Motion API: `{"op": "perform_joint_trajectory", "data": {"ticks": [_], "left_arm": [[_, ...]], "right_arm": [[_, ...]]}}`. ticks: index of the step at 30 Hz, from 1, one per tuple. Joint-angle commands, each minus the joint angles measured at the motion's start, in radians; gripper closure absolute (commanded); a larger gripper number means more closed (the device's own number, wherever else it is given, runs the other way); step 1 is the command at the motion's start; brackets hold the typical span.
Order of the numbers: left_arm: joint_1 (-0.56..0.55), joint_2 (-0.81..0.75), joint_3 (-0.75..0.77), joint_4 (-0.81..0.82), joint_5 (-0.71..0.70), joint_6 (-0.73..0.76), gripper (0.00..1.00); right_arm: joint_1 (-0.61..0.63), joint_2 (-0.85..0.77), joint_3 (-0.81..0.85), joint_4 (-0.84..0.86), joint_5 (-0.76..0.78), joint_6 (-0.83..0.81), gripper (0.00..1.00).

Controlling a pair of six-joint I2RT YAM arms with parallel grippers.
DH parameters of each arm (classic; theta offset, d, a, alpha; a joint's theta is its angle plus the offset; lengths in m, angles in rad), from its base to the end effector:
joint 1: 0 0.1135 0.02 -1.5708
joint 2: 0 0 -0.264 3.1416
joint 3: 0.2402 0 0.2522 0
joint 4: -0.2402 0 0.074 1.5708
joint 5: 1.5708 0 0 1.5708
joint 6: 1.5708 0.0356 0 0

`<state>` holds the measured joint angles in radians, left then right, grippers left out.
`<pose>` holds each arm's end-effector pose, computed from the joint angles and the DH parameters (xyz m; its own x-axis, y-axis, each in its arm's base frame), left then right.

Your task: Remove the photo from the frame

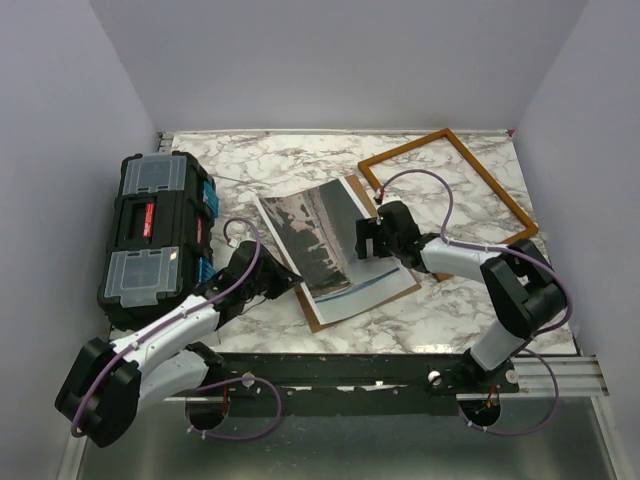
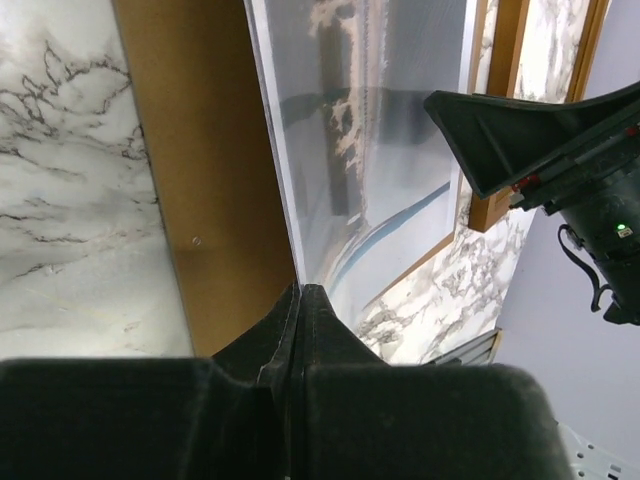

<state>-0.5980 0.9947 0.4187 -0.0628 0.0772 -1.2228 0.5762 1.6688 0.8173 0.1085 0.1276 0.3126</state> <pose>0.1656 -0.1161 0.1865 -0.7438 -0.6274 -0.2305 -0.2543 0.5847 -0.7704 0.2816 0.1776 0.1575 -0.6818 -0.0792 -0.7272 -0.2650 0.9534 0.1446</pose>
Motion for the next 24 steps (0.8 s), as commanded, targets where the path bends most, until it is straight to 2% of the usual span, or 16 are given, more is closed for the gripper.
{"op": "perform_joint_trajectory", "data": {"ticks": [1,6,8,16,19,24], "left_arm": [[0.006,0.019,0.012,-0.016,0.091,-0.018,1.00],[0.011,-0.010,0.034,-0.119,0.059,-0.044,1.00],[0.018,-0.013,0.057,-0.169,0.056,-0.042,1.00],[0.032,-0.024,0.083,-0.232,0.056,-0.058,1.00],[0.041,-0.022,0.096,-0.257,0.054,-0.057,1.00],[0.056,-0.009,0.123,-0.312,0.059,-0.053,1.00]], "right_arm": [[0.023,-0.059,0.020,-0.167,-0.062,-0.008,0.02],[0.100,-0.212,0.035,-0.257,0.012,-0.026,0.00],[0.166,-0.274,0.027,-0.281,0.031,-0.029,0.00],[0.558,-0.476,-0.081,-0.266,0.123,-0.049,0.00],[0.720,-0.481,-0.087,-0.280,0.241,-0.059,0.02],[0.953,-0.382,-0.023,-0.357,0.475,-0.062,0.06]]}}
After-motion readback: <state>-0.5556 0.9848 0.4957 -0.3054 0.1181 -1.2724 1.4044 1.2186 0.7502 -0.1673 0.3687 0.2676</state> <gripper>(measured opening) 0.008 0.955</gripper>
